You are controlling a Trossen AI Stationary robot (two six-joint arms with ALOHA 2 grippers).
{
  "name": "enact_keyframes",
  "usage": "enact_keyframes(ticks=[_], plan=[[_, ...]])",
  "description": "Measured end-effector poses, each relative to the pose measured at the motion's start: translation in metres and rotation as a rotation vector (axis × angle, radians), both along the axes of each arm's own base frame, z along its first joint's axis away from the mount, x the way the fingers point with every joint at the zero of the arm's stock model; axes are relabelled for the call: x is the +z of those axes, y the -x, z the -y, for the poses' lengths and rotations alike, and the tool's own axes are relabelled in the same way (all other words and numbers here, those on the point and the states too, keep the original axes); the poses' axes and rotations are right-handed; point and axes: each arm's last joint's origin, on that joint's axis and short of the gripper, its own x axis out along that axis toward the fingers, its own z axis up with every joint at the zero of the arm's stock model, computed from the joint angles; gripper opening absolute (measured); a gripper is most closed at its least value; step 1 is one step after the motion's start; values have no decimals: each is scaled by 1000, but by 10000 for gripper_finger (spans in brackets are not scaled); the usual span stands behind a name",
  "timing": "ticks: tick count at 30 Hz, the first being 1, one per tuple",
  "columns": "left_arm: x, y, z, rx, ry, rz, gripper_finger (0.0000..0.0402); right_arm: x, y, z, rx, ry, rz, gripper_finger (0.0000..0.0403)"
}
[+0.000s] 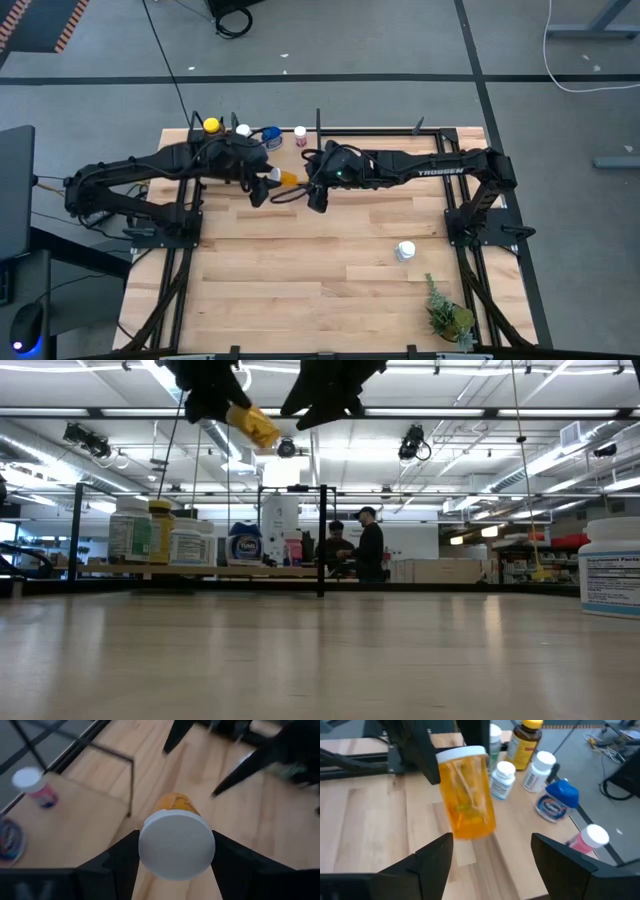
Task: Pick and place medicine bottles onto shelf by color
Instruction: Put the orange medicine bottle on the shelf
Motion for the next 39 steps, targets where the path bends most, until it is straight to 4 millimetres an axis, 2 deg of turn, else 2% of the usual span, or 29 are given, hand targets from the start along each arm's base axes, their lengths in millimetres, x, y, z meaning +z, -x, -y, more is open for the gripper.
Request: enact_keyframes(ticks=[6,11,16,22,28,31,34,39], plan=[[-5,7,-15,34,-48,-78,234,3,2,0,-13,0,6,277],[-20,1,-36,62,-83,-187,220,13,9,3,-29,-1,31,277],[-42,-6,-55,111,-33,-310,212,40,19,6,-47,-2,112,276],[-66,-17,-71,164,-22,-428,233,73,35,11,-97,32,190,276],[-72,-33,-88,175,-65,-562,212,97,43,22,-113,72,205,276],[-77,-43,-98,178,-49,-598,215,101,45,29,-128,82,201,276],[-90,-49,-105,169,-27,-656,235,107,47,35,-147,86,220,276],[-111,-51,-112,164,17,-757,245,105,48,41,-164,86,200,276]])
